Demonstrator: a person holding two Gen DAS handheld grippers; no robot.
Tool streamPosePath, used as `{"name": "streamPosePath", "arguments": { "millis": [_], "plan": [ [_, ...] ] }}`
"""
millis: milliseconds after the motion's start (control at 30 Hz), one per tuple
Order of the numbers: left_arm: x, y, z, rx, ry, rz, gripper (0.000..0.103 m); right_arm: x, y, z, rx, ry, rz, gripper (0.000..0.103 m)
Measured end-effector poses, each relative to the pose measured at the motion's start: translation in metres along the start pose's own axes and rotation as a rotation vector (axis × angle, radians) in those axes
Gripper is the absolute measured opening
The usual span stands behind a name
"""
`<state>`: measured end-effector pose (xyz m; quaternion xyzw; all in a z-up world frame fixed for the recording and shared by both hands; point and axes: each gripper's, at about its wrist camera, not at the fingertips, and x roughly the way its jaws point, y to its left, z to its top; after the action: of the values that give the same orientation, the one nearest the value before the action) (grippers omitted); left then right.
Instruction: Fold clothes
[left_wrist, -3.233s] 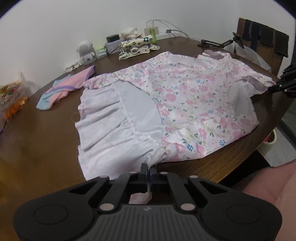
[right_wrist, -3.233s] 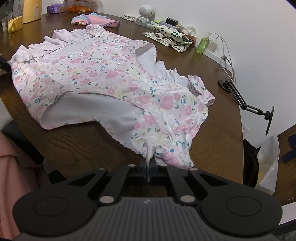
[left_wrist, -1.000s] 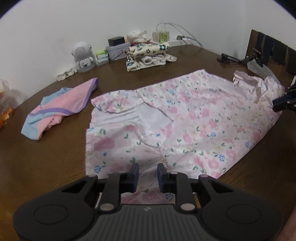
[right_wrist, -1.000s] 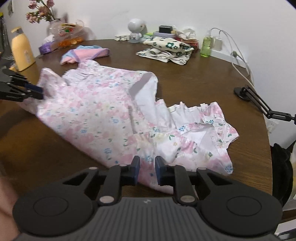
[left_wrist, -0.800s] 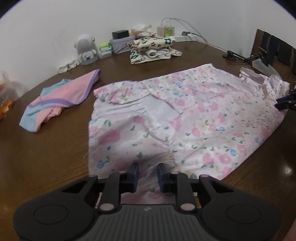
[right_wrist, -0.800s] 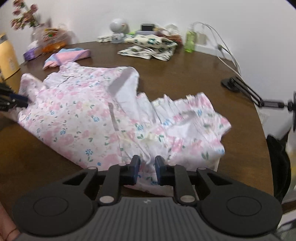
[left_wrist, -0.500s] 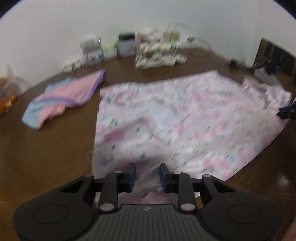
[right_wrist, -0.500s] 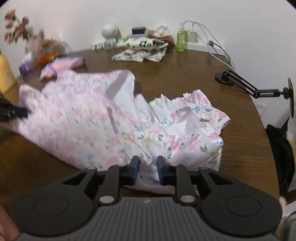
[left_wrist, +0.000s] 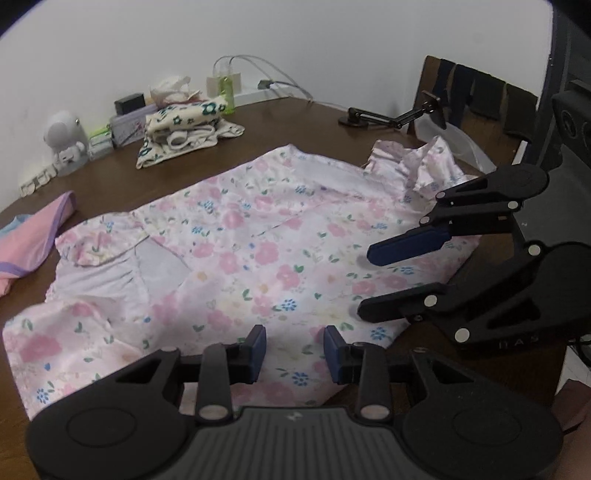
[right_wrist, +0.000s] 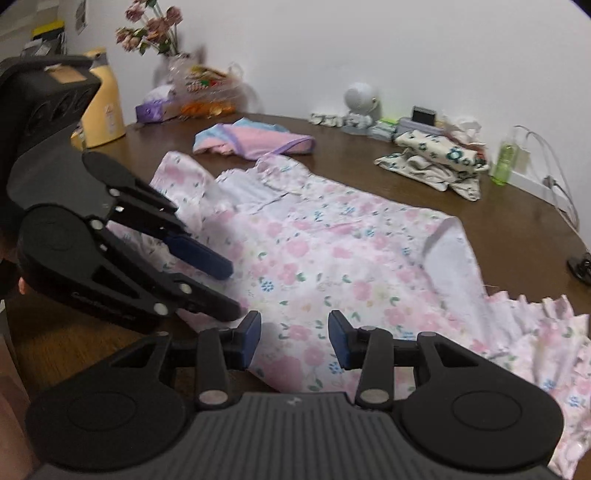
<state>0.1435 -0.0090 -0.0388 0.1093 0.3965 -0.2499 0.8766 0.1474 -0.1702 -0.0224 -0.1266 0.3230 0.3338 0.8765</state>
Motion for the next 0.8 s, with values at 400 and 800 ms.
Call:
{"name": "streamPosePath", "arguments": {
  "millis": [400, 800],
  "plan": [
    [-0.01, 0.028, -0.007, -0.025, 0.005, 0.085, 0.037, -0.006, -0.031, -0.02, -0.059, 0.039, -0.051, 0.05],
    [-0.022, 0.049, -0.016, -0.062, 0.021, 0.144, 0.038, -0.027, -0.063, -0.039, -0.053, 0.037, -0.088, 0.051]
  ]
}}
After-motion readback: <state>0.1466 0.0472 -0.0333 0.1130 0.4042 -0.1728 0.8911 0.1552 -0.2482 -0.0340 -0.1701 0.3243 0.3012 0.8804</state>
